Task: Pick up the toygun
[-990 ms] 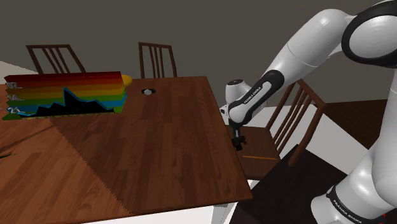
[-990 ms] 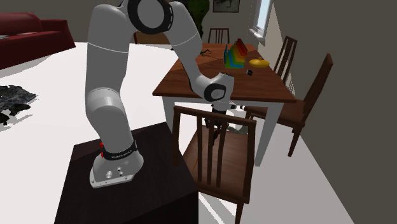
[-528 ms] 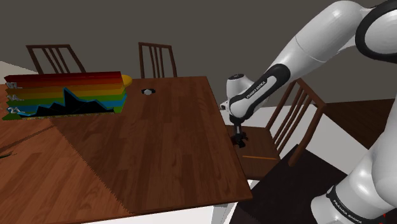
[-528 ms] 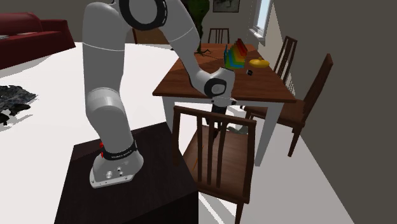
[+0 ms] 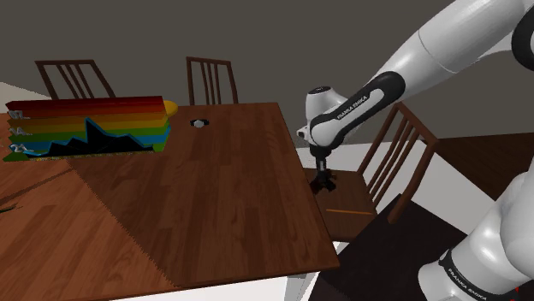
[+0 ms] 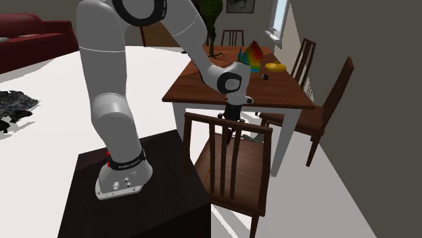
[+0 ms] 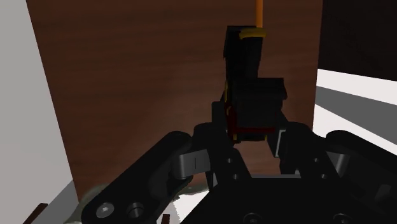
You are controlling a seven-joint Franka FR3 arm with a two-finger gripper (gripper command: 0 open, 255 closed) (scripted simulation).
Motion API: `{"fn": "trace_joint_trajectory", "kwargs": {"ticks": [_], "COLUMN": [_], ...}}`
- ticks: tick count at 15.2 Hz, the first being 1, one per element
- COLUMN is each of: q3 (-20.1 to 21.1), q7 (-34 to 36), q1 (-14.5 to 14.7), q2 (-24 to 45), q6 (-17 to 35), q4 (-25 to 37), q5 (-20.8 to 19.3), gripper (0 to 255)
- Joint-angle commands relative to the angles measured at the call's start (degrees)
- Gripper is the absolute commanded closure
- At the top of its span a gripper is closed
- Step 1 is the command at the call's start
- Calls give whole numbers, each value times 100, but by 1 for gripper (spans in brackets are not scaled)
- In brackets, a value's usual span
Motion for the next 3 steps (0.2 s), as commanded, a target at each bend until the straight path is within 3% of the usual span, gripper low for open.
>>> {"fn": "trace_joint_trajectory", "kwargs": {"ticks": [1, 3], "q3": [-6, -6], "q7": [-12, -12], "q1": [-3, -3], "q2": [-125, -135], "q6": [-144, -155], "q4": [17, 19], "q5": [-7, -7], "gripper": [255, 255]}}
